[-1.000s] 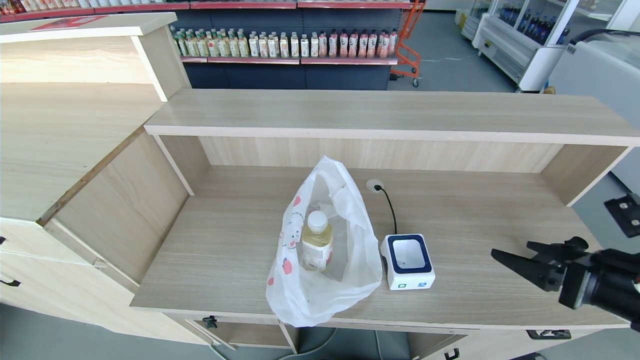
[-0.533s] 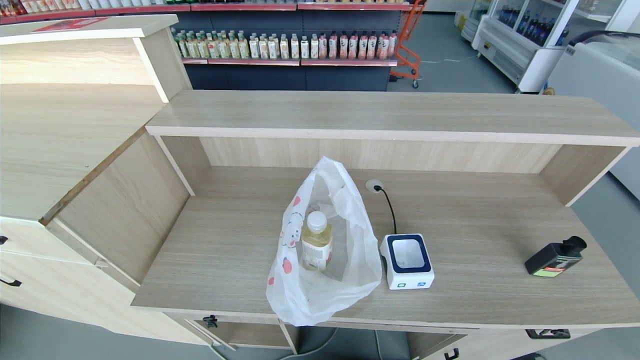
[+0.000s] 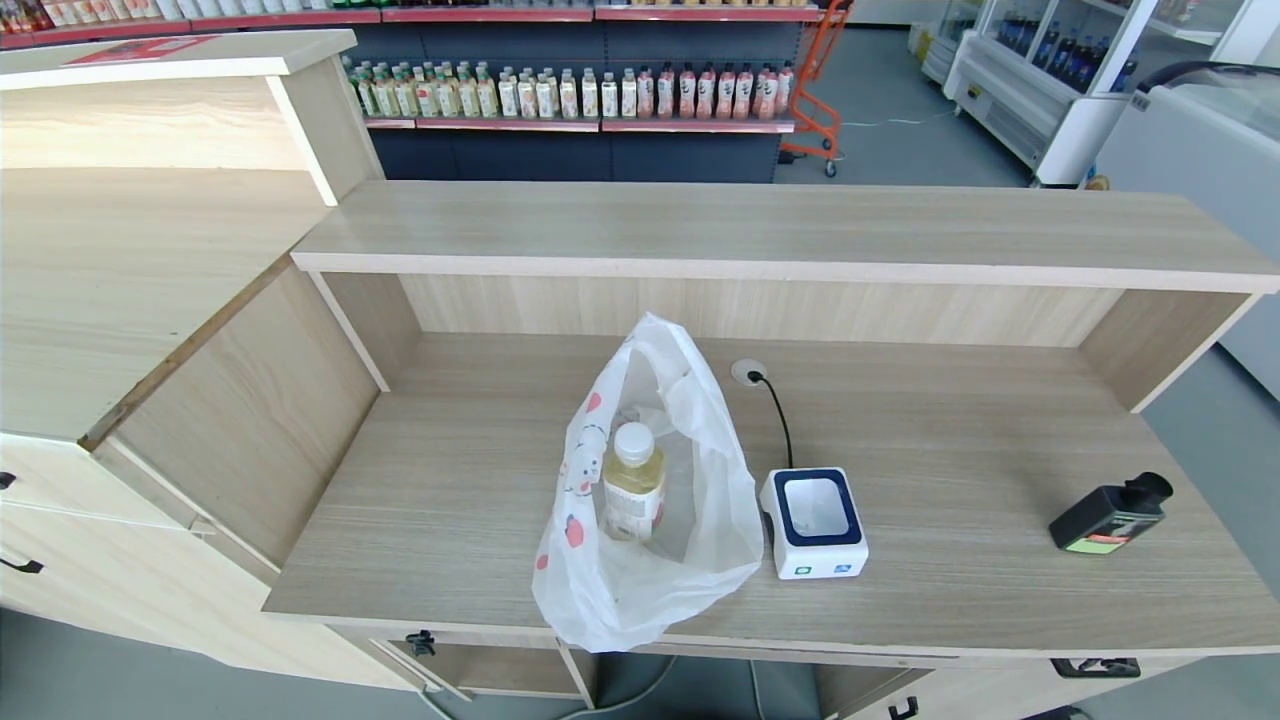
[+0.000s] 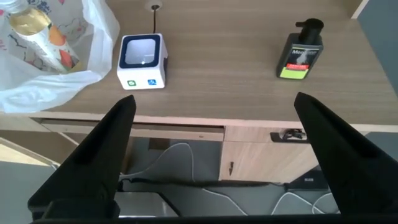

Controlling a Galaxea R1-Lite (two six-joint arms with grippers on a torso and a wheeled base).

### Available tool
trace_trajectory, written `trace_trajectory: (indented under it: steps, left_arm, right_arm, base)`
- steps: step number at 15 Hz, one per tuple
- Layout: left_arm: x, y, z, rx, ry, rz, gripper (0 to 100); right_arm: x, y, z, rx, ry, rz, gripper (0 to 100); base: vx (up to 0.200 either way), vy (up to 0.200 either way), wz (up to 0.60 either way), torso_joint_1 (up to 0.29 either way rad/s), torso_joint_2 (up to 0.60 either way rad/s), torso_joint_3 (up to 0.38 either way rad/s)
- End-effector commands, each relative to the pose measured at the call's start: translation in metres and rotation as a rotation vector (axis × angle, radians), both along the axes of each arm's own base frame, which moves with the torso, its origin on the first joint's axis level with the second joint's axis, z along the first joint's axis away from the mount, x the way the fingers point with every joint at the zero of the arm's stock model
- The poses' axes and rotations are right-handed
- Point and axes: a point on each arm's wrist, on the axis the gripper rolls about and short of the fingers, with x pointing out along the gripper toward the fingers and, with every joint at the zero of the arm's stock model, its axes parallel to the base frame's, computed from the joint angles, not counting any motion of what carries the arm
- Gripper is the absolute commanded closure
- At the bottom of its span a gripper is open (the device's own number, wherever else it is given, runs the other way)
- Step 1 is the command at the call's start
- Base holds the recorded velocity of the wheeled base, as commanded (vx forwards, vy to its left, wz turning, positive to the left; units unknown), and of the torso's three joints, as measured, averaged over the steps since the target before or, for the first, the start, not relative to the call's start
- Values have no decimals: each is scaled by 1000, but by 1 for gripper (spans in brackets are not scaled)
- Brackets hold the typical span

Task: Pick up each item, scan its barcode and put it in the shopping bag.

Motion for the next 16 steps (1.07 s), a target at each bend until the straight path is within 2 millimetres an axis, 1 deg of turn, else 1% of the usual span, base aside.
trace_trajectory:
  steps: [1,3,16]
  left_arm:
    - [0,0,0,1,0,-1,0]
    - [0,0,0,3,0,-1,0]
    - [0,0,0,10,0,2,0]
  right_arm:
    - [0,0,0,0,1,1,0]
    - [0,0,0,-6,1,1,0]
    - [0,0,0,1,1,1,0]
  base:
    - [0,0,0,0,0,0]
    - [0,0,0,0,0,0]
    - [0,-200,0,3,3,1]
